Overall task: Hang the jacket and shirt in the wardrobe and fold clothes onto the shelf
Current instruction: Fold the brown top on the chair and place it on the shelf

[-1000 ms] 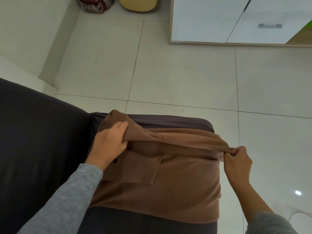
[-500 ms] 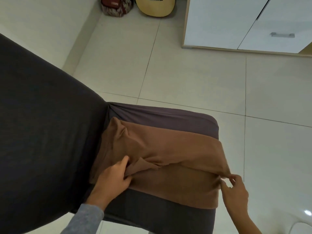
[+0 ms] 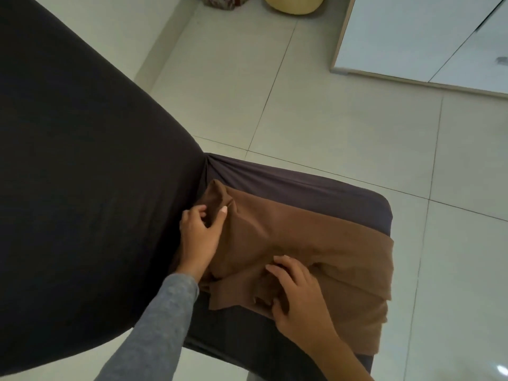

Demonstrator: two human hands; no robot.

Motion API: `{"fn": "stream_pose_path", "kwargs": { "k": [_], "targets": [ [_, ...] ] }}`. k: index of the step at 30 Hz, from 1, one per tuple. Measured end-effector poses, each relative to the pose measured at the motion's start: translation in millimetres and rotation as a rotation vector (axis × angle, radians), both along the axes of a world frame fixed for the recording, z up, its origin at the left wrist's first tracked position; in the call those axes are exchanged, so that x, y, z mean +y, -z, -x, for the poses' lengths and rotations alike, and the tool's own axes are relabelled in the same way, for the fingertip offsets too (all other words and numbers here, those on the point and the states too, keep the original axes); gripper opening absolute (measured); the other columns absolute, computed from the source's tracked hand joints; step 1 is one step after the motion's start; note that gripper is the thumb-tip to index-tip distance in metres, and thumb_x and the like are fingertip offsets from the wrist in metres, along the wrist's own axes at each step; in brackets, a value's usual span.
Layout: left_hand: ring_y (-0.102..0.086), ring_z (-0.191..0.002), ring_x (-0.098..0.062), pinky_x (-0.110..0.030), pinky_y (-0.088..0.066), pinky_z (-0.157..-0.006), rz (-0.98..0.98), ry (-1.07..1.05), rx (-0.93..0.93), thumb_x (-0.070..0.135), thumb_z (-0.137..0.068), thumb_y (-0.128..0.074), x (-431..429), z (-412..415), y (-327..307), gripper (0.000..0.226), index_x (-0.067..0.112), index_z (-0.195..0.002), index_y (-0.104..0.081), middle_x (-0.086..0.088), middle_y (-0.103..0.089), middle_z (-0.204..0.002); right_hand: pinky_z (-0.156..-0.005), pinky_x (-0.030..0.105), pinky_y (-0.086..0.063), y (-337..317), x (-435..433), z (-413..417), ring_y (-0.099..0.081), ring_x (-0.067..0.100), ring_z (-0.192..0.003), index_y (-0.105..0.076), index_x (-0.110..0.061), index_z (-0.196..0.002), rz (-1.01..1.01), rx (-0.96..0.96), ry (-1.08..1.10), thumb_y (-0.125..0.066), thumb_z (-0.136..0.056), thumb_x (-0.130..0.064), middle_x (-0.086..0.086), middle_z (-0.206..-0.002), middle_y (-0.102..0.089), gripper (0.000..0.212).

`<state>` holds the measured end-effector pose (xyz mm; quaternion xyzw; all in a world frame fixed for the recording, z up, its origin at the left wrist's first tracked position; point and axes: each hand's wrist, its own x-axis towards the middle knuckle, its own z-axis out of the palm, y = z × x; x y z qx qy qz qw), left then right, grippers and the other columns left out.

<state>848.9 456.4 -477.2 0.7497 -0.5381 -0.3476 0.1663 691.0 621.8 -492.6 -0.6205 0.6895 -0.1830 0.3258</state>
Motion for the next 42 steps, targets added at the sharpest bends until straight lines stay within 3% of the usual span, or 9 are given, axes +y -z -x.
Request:
{"fn": "stream_pose_path", "kwargs": {
  "k": [4,10,16,21,25,29,37,39,42],
  "targets": [
    [-0.05,-0.099,-0.02,-0.035,-0.045,-0.091,-0.11,0.03,0.017,0.048,-0.082,-0.064,-21,3,10,0.036,0.016,-0.098,-0.061,-0.002,-0.049,-0.108,-0.099,0.031,-0.03,11,-5,-11,-0.037,0.01,-0.128,-0.05,-0.039,-0.12,0.011,0.046,-0.085,-0.063,-0.059,-0.026,-0.014,-0.134,-0.05,0.064],
    [-0.048,-0.063,-0.011,-0.021,-0.035,-0.057,0.002,-0.123,0.16,0.023,-0.094,-0.054,-12,1,14,0.027,0.014,-0.068,-0.049,0.002,-0.052,-0.067,-0.095,0.028,-0.034,21,-3,-6,-0.038,0.005,-0.128,-0.059,-0.037,-0.093,0.099,-0.069,0.022,-0.052,-0.076,-0.032,-0.02,-0.13,-0.049,0.019],
    [-0.058,-0.093,-0.023,-0.03,-0.045,-0.08,0.046,-0.306,0.208,0.002,-0.087,-0.058,-2,2,17,0.017,0.009,-0.101,-0.052,-0.003,-0.056,-0.097,-0.098,0.029,-0.036,22,1,-8,-0.036,0.003,-0.134,-0.059,-0.035,-0.095,0.136,-0.168,0.05,-0.052,-0.079,-0.025,-0.02,-0.132,-0.051,0.02],
    [-0.033,-0.137,-0.024,-0.037,-0.024,-0.112,0.381,0.525,-0.338,-0.013,-0.07,-0.054,-4,0,17,0.069,0.015,-0.133,-0.05,-0.008,-0.039,-0.146,-0.102,0.029,-0.036,21,6,-7,-0.034,0.004,-0.136,-0.063,-0.031,-0.096,0.139,-0.169,0.039,-0.052,-0.081,-0.024,-0.018,-0.132,-0.051,0.02],
    [-0.004,-0.146,-0.015,-0.037,0.0,-0.118,0.175,0.777,-0.57,0.002,-0.082,-0.048,-19,-5,14,0.071,0.017,-0.148,-0.026,-0.001,-0.015,-0.158,-0.107,0.021,-0.03,21,8,-6,-0.034,0.003,-0.136,-0.065,-0.027,-0.096,0.142,-0.174,0.037,-0.051,-0.081,-0.023,-0.015,-0.131,-0.054,0.02],
    [0.001,-0.146,-0.017,-0.038,-0.006,-0.119,0.081,0.613,-0.456,0.007,-0.088,-0.044,-18,-1,9,0.071,0.015,-0.151,-0.011,-0.003,-0.004,-0.159,-0.112,0.016,-0.022,22,9,-6,-0.03,0.002,-0.137,-0.067,-0.025,-0.097,0.122,-0.163,0.034,-0.049,-0.083,-0.025,-0.015,-0.133,-0.053,0.023],
    [-0.037,-0.136,-0.011,-0.035,-0.031,-0.112,0.335,0.695,0.079,0.003,-0.083,-0.032,71,-34,2,0.052,0.011,-0.129,-0.056,0.0,-0.049,-0.14,-0.117,0.021,-0.007,15,14,-12,-0.028,0.002,-0.138,-0.066,-0.028,-0.103,0.141,-0.165,0.091,-0.043,-0.089,-0.03,-0.017,-0.13,-0.054,0.026],
    [-0.039,-0.134,-0.008,-0.031,-0.036,-0.109,0.26,0.694,0.155,0.02,-0.093,-0.044,100,-47,1,0.038,0.016,-0.128,-0.057,0.006,-0.049,-0.139,-0.117,0.021,-0.006,11,14,-13,-0.03,0.0,-0.137,-0.066,-0.028,-0.103,0.153,-0.181,0.114,-0.044,-0.09,-0.03,-0.019,-0.126,-0.057,0.025],
    [-0.022,-0.139,0.001,-0.025,-0.026,-0.112,0.046,0.748,0.064,0.061,-0.084,-0.052,126,-65,10,0.064,0.031,-0.14,-0.041,0.019,-0.03,-0.149,-0.117,0.023,-0.009,4,13,-15,-0.038,-0.001,-0.131,-0.065,-0.029,-0.103,0.19,-0.146,0.177,-0.045,-0.089,-0.029,-0.018,-0.117,-0.063,0.024]
  ]
}}
